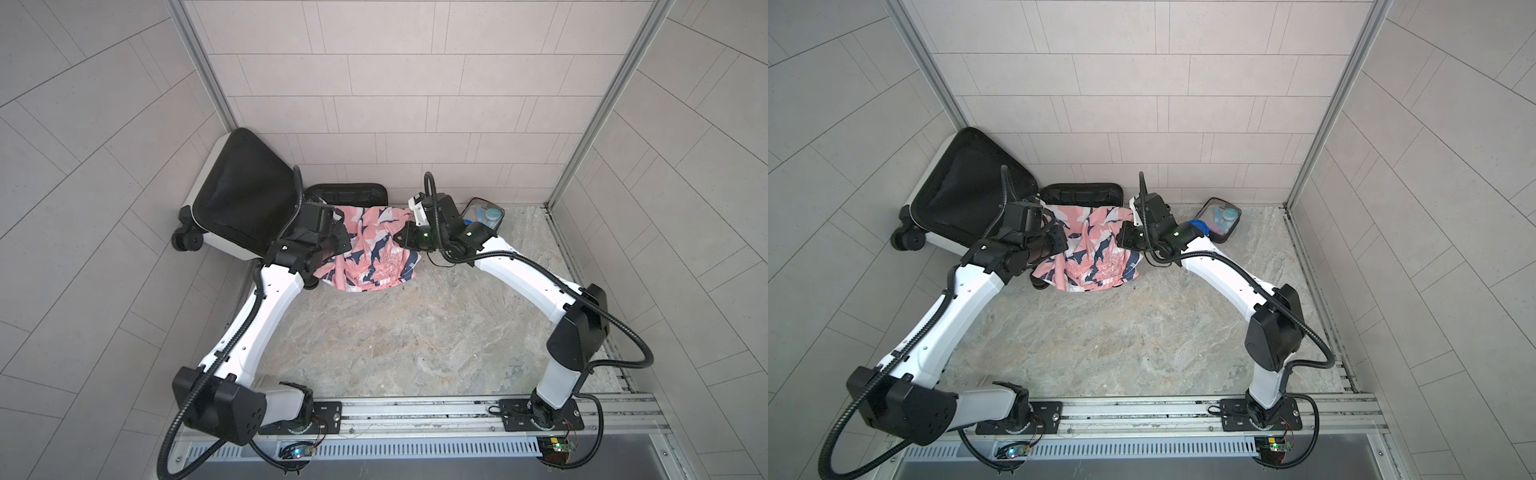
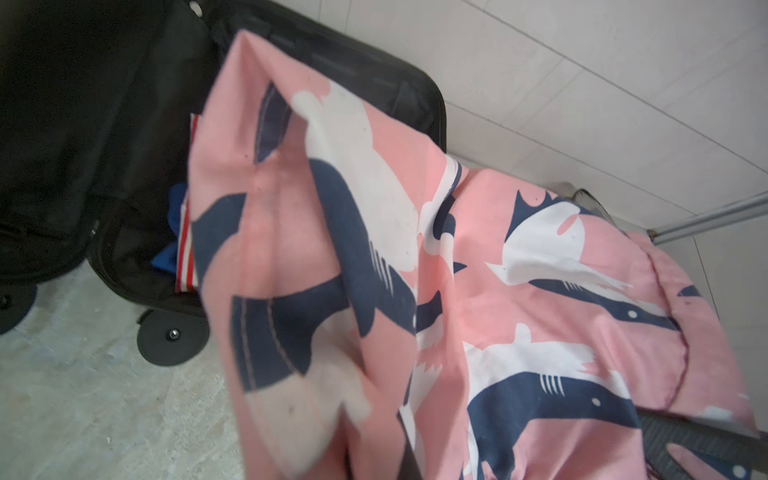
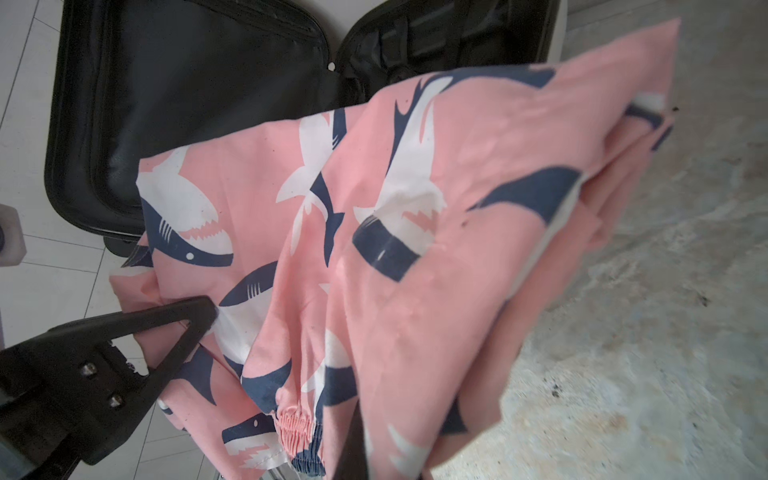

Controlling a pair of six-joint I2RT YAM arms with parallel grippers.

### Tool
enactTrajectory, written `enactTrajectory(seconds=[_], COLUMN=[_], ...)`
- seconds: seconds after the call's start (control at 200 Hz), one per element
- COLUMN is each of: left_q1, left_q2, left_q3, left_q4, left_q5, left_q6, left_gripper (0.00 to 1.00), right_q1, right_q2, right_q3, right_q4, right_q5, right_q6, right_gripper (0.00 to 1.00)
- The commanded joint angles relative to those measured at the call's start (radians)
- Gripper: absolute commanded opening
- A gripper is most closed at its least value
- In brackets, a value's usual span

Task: Pack the luggage
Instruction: 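Carry the pink shark-print garment with both grippers toward the open suitcase, then lower the pink garment onto the striped shirt with both grippers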

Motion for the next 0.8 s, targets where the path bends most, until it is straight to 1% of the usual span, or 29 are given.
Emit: enactTrajectory(seconds=[0.0, 0.145, 0.24, 0.34, 0.465, 0.545, 0.796], left_q1=[0.049, 0.105, 0.147, 0.177, 0.208, 0.220, 0.254], left_q2=[0.052, 0.130, 0.185, 0.237, 0.307, 0.348, 0.482], left_q3=[0.074, 0.131, 0.176, 0.217, 0.275, 0.308, 0.406], left_q4=[0.012, 0.047, 0.054, 0.065, 0.070, 0.073, 0.075], left_q5=[-0.006, 0.019, 0.057, 0.068, 0.090, 0.101, 0.132], left_q6=[0.061, 0.095, 0.100, 0.109, 0.118, 0.128, 0.147], left_gripper=[0.00, 0.00, 0.00, 0.00, 0.00, 0.00, 0.00], right_q1=[0.007, 0.006, 0.005, 0.002, -0.009, -0.019, -0.041], right_q2=[0.089, 0.258, 0.367, 0.484, 0.615, 0.662, 0.730], right_q3=[0.135, 0.358, 0.508, 0.672, 0.845, 0.885, 0.887], right_q4=[-0.015, -0.084, -0.123, -0.158, -0.152, -0.105, 0.092], right_q5=[-0.025, -0.055, -0.069, -0.090, -0.133, -0.150, -0.157], right_q6=[-0.014, -0.022, -0.023, -0.019, 0.006, 0.039, 0.103], right_gripper=[0.00, 0.00, 0.00, 0.00, 0.00, 0.00, 0.00])
